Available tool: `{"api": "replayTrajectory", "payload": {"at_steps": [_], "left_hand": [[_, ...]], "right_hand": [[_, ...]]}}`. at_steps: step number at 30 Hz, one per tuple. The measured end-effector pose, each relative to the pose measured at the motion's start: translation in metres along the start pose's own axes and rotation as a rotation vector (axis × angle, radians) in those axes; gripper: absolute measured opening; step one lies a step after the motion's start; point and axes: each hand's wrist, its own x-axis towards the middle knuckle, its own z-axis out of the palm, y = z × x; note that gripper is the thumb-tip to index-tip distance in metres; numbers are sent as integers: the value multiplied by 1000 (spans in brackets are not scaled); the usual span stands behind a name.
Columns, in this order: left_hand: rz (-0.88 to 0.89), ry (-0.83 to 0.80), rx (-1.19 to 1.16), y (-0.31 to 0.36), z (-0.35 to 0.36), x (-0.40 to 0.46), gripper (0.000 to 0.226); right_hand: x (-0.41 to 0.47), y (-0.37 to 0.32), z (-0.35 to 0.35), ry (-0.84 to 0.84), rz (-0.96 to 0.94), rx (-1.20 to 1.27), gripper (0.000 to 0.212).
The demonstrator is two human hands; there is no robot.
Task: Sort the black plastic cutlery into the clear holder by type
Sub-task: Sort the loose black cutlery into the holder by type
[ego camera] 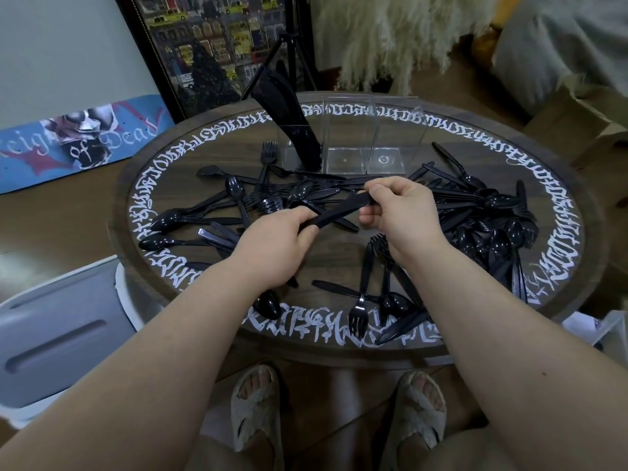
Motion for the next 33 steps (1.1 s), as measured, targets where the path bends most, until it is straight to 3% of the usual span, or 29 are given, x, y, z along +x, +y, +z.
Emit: {"api": "replayTrajectory", "payload": {"at_steps": [5,11,16,25,28,30,33], "left_hand": [[-9,-3,42,-3,0,2,38],[67,144,-26,-5,-5,-2,34],[7,228,47,-13,-8,-2,33],[76,223,-80,-15,-12,-2,29],[24,166,-136,-17,-15,-3,27],[-16,135,-203,-16,-18,-3,25],[-58,132,-331,-16,-22,-3,22]], "right_hand": [[0,-1,2,-6,44,-7,25],[1,2,4,-70,49,-108,31],[1,6,5,-114,79,-151,30],[-8,2,10,-182,73,-219,28],[-11,-2,12,-205,67,-126,18],[-13,-7,11,-211,84,72,7],[-13,-15,7,-262,153,418,15]]}}
